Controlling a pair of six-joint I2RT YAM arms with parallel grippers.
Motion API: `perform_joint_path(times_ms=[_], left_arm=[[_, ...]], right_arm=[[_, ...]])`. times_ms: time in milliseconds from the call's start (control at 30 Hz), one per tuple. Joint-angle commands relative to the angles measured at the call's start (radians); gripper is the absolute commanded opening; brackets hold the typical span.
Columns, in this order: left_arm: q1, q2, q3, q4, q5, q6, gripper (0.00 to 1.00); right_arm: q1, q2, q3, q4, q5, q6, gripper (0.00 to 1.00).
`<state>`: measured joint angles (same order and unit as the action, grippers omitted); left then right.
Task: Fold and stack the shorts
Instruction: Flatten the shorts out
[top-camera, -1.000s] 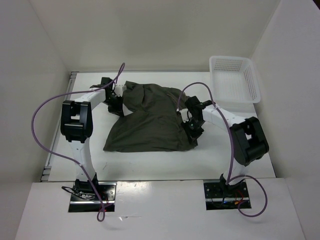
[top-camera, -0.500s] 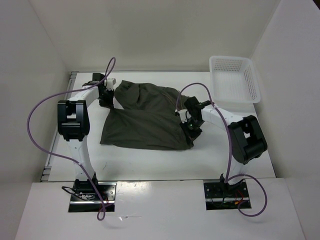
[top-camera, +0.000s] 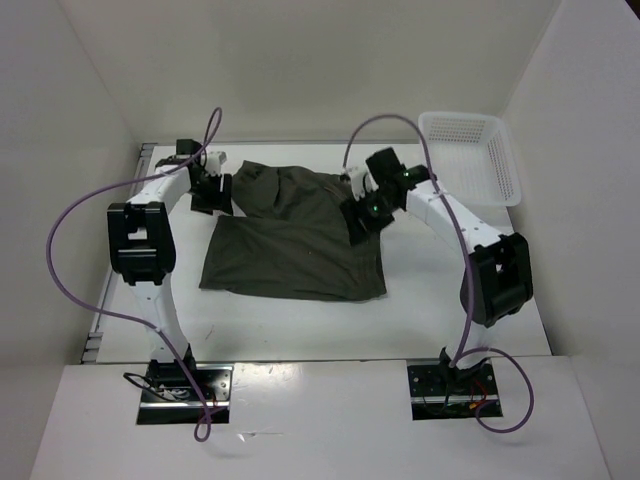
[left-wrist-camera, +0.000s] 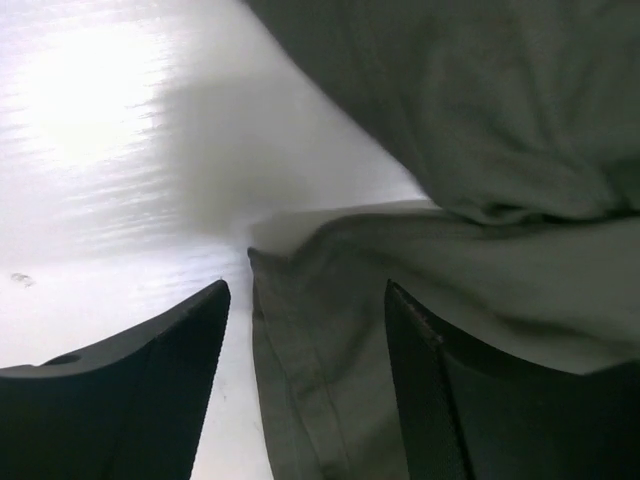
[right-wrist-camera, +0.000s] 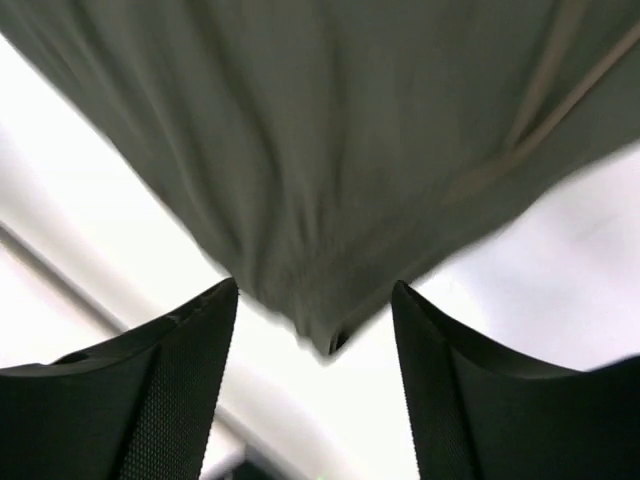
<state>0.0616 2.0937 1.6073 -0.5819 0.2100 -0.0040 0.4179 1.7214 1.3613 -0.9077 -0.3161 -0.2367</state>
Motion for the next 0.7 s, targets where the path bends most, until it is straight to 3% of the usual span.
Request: perform_joint_path(times_ms=[0, 100, 200, 300, 533, 667], left_arm=[[0.012, -0.080, 0.180, -0.045, 0.064, 0.004, 0.71], [-0.015, 0.024, 0.296, -0.056, 0.075, 0.004, 0.71], [-0.071, 0.144, 0.408, -0.056, 0.019, 0.004, 0.71], [-0.100, 0.227, 0.479, -0.033, -0.041, 0.004, 0.72], [-0.100, 0.331, 0.565, -0.019, -0.063, 0.004, 0.74], [-0.100, 0.341, 0.574, -0.019, -0.063, 0.004, 0.73]], right_arm=[[-0.005, -0.046, 0.249, 0.105, -0.063, 0.097, 0.69], [-0.005, -0.025, 0.259, 0.338, 0.056, 0.225, 0.70], [-0.005, 0.070, 0.259, 0.455, 0.229, 0.257, 0.58], [-0.016, 0.151, 0.259, 0.528, 0.331, 0.289, 0.55], [-0.064, 0.314, 0.366, 0.567, 0.515, 0.361, 0.47], [-0.073, 0.389, 0.429, 0.587, 0.542, 0.370, 0.46]])
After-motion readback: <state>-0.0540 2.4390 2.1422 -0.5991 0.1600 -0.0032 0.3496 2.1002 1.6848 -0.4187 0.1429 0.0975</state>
